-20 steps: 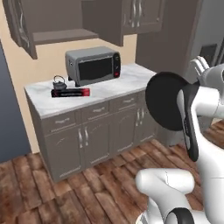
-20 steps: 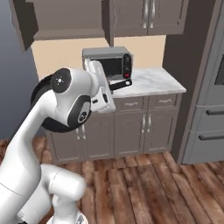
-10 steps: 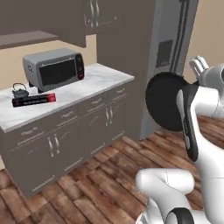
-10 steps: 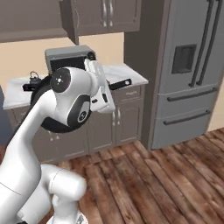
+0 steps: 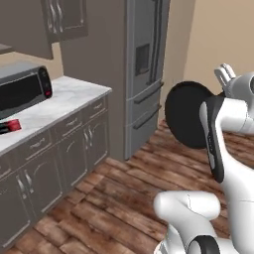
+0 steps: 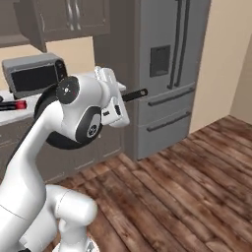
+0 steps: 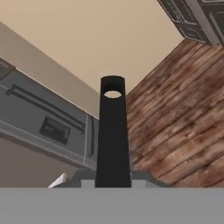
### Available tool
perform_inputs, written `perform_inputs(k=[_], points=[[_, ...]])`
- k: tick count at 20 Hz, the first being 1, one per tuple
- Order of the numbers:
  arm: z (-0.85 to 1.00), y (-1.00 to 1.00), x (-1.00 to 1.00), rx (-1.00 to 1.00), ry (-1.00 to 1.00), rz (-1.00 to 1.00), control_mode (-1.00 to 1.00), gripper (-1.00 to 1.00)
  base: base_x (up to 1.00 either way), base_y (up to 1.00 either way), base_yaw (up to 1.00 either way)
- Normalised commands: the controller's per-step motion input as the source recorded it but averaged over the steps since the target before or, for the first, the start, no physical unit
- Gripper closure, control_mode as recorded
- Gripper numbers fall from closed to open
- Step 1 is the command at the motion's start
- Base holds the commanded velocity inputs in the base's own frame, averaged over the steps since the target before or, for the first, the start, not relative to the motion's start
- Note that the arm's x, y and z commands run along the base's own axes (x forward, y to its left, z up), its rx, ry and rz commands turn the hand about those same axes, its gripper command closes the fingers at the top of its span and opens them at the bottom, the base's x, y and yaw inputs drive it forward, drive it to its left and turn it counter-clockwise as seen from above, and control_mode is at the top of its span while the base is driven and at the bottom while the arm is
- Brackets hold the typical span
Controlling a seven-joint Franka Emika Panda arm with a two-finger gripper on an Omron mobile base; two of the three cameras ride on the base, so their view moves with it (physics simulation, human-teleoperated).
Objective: Pick the pan from the cabinet and place it on the stove. Then turn on the stove burner for the pan.
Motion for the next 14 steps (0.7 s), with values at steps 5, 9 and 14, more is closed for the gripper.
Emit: perform_inputs(k=[5, 9, 14], points=[[0.0, 0.0, 0.0, 0.0, 0.0, 0.0, 1.0, 1.0, -0.25, 0.09, -0.43], [0.0, 0.0, 0.0, 0.0, 0.0, 0.0, 1.0, 1.0, -0.22, 0.11, -0.42], [0.0, 0.0, 0.0, 0.0, 0.0, 0.0, 1.0, 1.0, -0.22, 0.08, -0.42]])
